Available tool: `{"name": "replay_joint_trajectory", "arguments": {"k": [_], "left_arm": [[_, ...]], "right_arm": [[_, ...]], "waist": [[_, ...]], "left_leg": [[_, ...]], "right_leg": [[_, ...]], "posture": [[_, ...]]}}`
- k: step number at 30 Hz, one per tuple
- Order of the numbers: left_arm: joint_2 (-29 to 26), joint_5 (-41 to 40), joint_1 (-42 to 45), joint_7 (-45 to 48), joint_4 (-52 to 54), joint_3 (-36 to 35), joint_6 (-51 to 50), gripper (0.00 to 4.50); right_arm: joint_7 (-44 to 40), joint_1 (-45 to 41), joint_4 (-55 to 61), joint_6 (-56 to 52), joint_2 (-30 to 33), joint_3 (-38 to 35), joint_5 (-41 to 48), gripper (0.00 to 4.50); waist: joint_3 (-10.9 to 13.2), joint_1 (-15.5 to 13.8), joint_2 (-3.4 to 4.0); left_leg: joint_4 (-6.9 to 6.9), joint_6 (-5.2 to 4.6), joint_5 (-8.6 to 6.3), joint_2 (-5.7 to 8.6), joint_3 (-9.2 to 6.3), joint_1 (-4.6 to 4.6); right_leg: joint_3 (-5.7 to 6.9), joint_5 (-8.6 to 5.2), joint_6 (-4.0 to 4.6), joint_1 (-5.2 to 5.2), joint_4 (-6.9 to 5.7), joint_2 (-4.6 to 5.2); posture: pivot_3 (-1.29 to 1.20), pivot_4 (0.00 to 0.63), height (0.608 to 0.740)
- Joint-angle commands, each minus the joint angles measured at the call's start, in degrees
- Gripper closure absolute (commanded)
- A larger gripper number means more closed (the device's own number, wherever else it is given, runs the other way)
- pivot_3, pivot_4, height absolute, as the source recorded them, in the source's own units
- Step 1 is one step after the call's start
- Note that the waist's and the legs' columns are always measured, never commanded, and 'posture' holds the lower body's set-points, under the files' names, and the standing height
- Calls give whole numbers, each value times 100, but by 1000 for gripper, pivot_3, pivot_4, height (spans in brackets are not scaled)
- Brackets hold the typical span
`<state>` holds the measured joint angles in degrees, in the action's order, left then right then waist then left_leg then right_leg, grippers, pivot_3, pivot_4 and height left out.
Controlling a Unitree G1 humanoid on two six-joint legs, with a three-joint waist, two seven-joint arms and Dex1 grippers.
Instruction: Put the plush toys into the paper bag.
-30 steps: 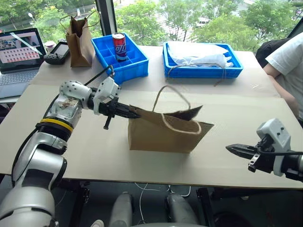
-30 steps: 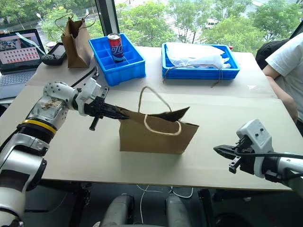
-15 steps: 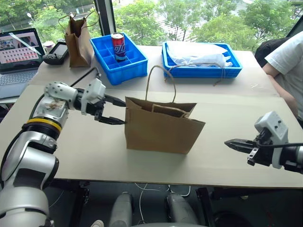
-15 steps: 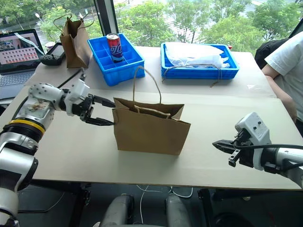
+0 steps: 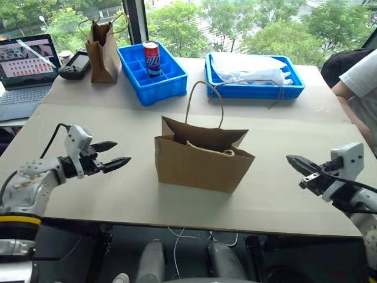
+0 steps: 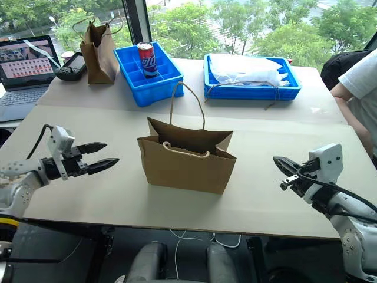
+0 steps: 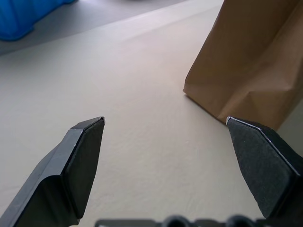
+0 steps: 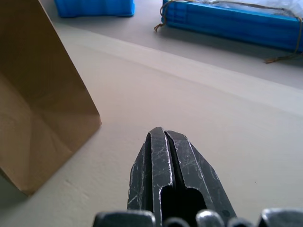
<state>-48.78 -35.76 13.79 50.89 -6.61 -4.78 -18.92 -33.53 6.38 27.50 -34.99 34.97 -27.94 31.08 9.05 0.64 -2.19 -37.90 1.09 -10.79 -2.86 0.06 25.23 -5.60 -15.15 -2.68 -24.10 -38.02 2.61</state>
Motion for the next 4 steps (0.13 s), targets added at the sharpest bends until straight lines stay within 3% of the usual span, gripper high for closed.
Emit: {"name": "replay_joint_trajectory", "arguments": {"k": [1, 4], "left_arm": [[445, 250, -300, -915, 808, -553, 226, 52], [906, 385, -572, -1275, 914, -722, 330, 52]], "right_arm": [[168, 203, 248, 540, -193, -7, -248, 4500], [178, 359, 277, 705, -258, 172, -427, 4500]], "waist": [[0, 4, 0], [-3, 12, 5]], "left_leg": [[0, 0, 0, 0, 0, 0], [1, 0, 0, -1, 0, -6]], "right_leg": [[0, 0, 1, -2, 0, 0], [0, 1, 2, 2, -4, -3]], "posture": [[0, 150, 715], [0, 150, 715]]}}
